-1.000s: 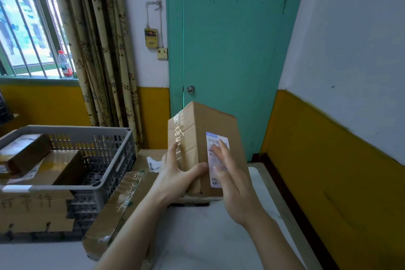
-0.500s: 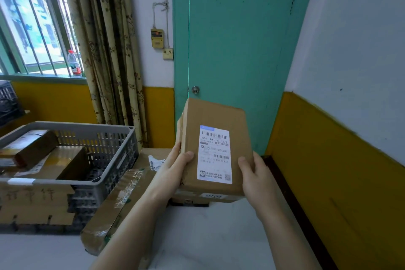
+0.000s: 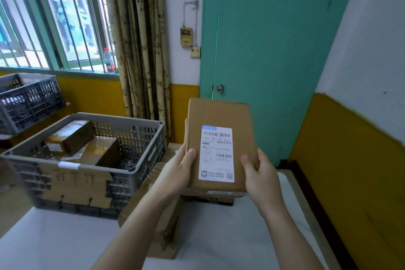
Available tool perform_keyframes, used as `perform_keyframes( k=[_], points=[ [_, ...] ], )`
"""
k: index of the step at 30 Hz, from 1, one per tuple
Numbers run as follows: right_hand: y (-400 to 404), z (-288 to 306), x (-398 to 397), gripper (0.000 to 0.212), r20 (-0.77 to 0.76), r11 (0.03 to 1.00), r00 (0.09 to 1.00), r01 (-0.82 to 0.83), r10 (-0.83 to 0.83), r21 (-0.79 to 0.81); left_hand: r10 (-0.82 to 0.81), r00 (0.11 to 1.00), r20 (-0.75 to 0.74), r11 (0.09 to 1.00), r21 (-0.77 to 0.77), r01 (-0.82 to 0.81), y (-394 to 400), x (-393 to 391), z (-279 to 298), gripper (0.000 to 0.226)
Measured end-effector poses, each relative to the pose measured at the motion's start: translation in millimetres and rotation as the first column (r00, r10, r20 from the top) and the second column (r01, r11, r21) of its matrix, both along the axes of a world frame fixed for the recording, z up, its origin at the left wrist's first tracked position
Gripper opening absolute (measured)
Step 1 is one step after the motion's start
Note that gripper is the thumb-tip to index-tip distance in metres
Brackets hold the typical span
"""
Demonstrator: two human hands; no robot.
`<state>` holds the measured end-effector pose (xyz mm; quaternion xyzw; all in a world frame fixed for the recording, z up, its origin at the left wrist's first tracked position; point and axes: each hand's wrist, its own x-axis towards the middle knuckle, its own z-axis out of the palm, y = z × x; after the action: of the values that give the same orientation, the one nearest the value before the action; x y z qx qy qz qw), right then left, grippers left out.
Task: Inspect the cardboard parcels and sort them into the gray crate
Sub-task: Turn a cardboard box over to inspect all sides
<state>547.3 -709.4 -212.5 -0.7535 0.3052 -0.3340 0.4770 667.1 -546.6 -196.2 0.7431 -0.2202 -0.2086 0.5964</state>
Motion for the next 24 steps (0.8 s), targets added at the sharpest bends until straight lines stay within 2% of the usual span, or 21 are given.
perform_keyframes(
  k=[8,13,19,22,24],
  points=[
    [32,0,24,0.043,-0.031,0.998,0.998,0.056,-0.057,-0.030,-0.019,0.996,0.092,0.997,0.080,0.011,28,33,-2,0.037],
    [35,-5,24,0.053,-0.073,0.992,0.990,0.121,-0.124,-0.038,-0.063,0.989,0.137,0.991,0.127,0.045,20,45,-8,0.024],
    [3,-15,-4,0.043,-0.086,0.973,0.970,0.230,-0.227,0.029,-0.217,0.941,0.259,0.950,0.278,0.143,-30,34,-12,0.043],
    [-27,-18,-18,0.033,-0.085,0.960,0.957,0.281,-0.279,0.018,-0.300,0.928,0.223,0.932,0.276,0.235,-65,27,-15,0.045],
    [-51,-23,-28,0.034,-0.093,0.950,0.948,0.310,-0.305,0.034,-0.325,0.928,0.181,0.926,0.261,0.273,-92,21,-19,0.045]
  ],
)
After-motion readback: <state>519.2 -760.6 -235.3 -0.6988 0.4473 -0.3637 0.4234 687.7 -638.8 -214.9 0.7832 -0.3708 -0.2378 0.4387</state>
